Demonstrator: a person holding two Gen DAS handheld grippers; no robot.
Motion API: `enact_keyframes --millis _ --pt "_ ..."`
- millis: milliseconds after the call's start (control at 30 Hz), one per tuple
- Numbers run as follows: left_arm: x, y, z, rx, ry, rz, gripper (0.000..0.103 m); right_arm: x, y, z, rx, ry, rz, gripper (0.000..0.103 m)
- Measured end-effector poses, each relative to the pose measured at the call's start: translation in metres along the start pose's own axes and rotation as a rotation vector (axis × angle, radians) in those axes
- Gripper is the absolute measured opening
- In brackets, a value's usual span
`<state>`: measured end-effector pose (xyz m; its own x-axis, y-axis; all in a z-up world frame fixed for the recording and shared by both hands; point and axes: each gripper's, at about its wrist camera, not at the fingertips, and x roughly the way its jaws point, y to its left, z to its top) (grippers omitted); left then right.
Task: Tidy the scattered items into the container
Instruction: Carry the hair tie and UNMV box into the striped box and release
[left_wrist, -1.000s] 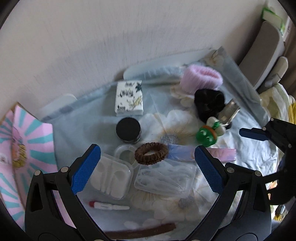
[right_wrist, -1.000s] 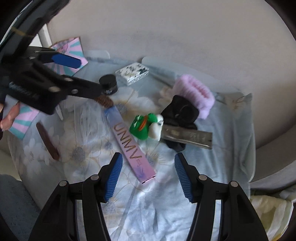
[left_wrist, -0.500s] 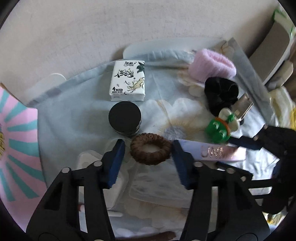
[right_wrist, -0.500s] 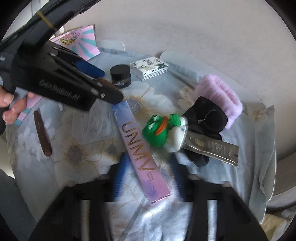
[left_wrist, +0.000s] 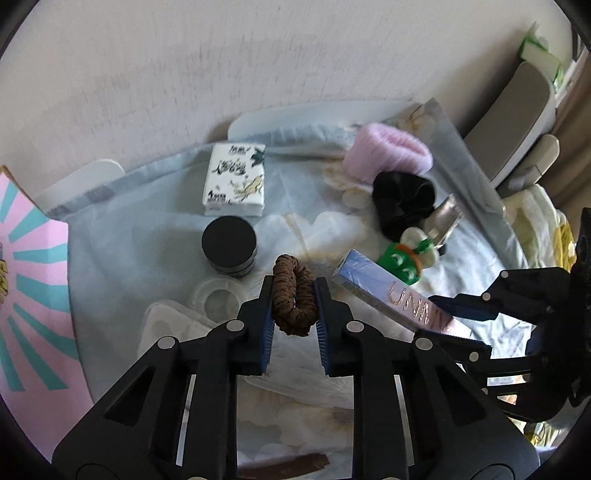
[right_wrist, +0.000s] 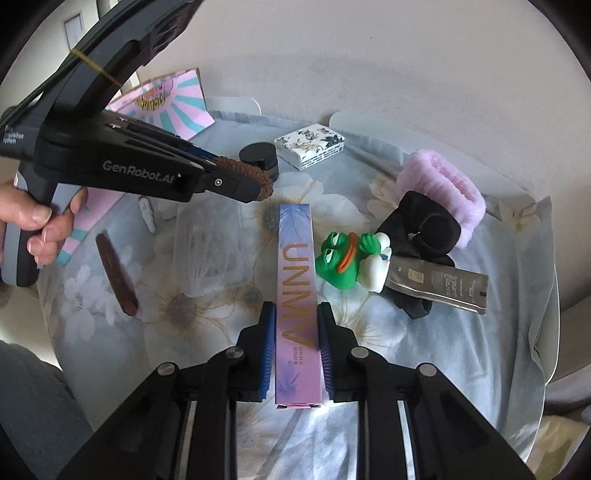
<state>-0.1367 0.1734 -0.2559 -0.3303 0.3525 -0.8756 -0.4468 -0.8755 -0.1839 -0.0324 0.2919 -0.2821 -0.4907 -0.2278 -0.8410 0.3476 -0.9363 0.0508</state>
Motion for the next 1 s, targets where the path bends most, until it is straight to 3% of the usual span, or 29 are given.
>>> enact_keyframes --millis 267,533,767,1000 --pt "-0.043 -0.006 0.009 0.005 -0.059 -0.009 0.017 -0.032 0.001 0.006 0.045 -0.047 -0.015 0.021" --pt "-0.12 0.012 0.008 -0.042 -0.16 0.062 0.018 -0.086 0.016 0.042 0.025 -0.134 -0.016 0.021" --pt "-0.191 0.054 -0.026 -0.141 -0.26 0.168 0.018 -0.099 0.058 0.098 -0.073 -0.212 0.057 0.021" --pt "-0.232 0.103 -0.076 -0.29 -0.292 0.277 0.018 -0.082 0.128 0.145 -0.222 -0.236 0.208 0.021"
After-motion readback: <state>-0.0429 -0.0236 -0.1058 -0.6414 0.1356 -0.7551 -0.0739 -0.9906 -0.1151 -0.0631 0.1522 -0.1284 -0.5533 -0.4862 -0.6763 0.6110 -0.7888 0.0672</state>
